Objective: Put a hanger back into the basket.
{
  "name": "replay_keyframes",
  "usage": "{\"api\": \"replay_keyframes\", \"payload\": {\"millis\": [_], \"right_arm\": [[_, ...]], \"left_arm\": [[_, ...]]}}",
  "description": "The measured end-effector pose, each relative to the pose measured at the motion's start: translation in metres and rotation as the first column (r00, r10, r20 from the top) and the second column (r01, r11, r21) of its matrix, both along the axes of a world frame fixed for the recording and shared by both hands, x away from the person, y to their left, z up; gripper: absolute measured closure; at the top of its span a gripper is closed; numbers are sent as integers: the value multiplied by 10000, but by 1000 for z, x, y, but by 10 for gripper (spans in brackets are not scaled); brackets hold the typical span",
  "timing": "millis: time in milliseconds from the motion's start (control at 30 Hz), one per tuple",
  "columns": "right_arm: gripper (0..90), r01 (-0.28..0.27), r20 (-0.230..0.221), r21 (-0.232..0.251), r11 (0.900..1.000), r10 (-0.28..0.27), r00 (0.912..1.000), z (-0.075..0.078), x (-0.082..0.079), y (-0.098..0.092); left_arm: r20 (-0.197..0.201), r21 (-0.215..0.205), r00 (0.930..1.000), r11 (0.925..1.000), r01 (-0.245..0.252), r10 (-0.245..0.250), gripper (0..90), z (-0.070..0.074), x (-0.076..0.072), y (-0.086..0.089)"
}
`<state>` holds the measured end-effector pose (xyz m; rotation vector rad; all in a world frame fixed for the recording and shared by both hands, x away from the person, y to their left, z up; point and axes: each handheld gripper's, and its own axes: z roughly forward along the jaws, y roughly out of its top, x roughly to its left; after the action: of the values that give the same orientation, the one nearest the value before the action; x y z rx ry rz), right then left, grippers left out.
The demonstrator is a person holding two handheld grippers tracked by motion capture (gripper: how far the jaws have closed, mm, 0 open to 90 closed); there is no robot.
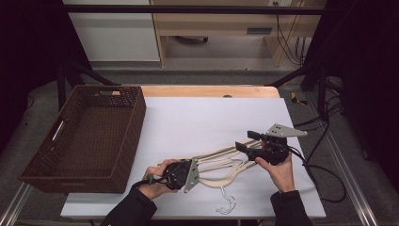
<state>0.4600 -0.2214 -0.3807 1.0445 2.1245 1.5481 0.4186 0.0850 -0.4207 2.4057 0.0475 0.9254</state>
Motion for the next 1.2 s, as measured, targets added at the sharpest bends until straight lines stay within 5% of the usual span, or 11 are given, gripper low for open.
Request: {"api": "replay_keyframes", "payload": {"millis": [300,533,933,1100,1200], "right_arm": [[213,628,516,242,9977,-640,9966,6,-6,-19],[209,644,577,226,9977,-656,9962,10,-12,-26],[194,336,335,-7,9994,-336,9989,7,-16,-22],[163,278,297,-137,9995,-274,9992,5,-19,-19],[144,193,309,-363,9992,-182,9994,3,-23,-18]], "left_arm": [[-614,-1487,9965,9868,-647,560,854,20,3,14],[-1670,-2776,9807,9496,-1459,1018,854,38,5,28],[-2118,-4205,9722,8887,-1829,998,855,72,-4,52],[-2077,-4503,9730,8732,-1863,1005,854,91,-9,64],[-2078,-4525,9727,8715,-1891,1032,854,102,-9,71]]}}
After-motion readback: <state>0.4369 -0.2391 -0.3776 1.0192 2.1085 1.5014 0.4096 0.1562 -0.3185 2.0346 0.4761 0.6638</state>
